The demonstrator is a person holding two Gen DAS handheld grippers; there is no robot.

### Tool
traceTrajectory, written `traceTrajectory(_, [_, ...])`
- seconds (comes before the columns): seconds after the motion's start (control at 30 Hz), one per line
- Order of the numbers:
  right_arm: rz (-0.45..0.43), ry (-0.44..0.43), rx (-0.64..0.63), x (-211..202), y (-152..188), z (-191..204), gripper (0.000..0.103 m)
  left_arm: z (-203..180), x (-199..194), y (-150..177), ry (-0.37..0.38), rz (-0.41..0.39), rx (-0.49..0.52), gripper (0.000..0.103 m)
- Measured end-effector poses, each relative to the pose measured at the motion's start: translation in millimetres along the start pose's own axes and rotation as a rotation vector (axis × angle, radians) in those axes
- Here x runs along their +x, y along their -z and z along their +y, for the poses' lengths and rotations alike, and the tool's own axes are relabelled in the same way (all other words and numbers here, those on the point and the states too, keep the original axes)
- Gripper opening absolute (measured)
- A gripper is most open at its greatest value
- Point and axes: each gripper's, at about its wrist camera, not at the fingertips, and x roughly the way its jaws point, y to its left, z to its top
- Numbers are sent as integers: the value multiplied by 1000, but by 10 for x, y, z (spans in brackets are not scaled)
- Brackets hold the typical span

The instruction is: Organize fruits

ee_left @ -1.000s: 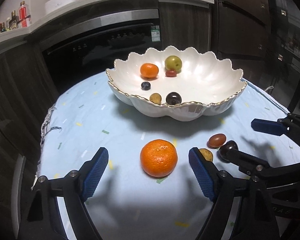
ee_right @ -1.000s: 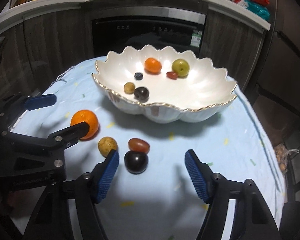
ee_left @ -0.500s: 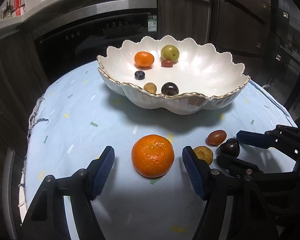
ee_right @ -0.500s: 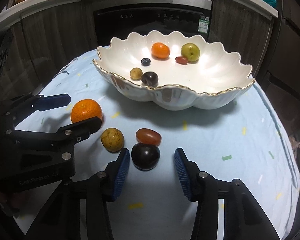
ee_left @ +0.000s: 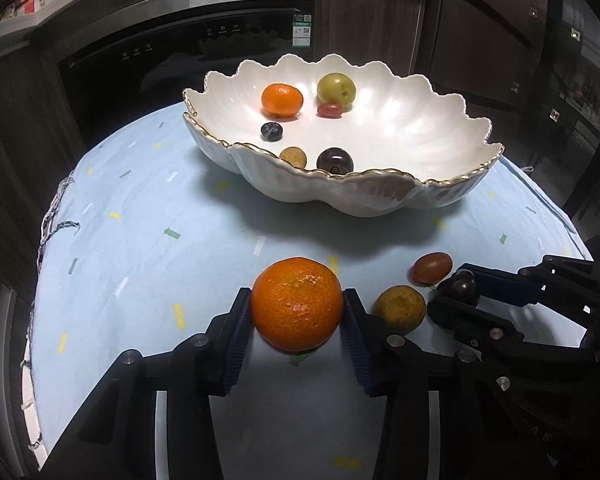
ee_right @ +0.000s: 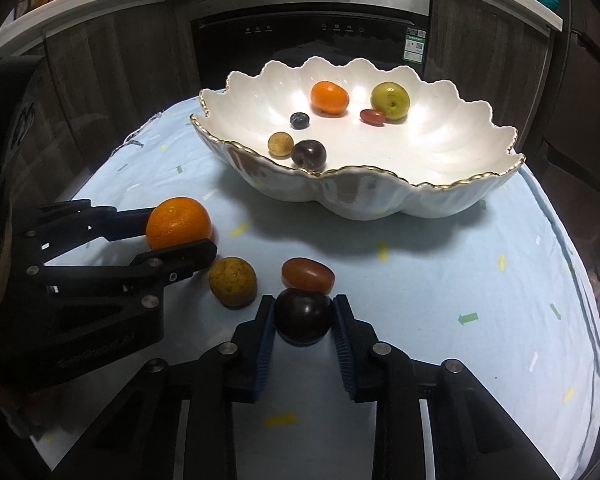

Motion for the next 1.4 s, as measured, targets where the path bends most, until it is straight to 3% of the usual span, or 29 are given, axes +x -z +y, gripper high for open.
traceTrajectory(0.93, [-65, 23, 8, -235, -72, -58, 29, -83, -184, -11, -26, -50, 17, 42])
traceTrajectory(1.4, [-121, 37, 19, -469, -113, -88, 29, -92, -413, -61, -58, -77, -22, 41])
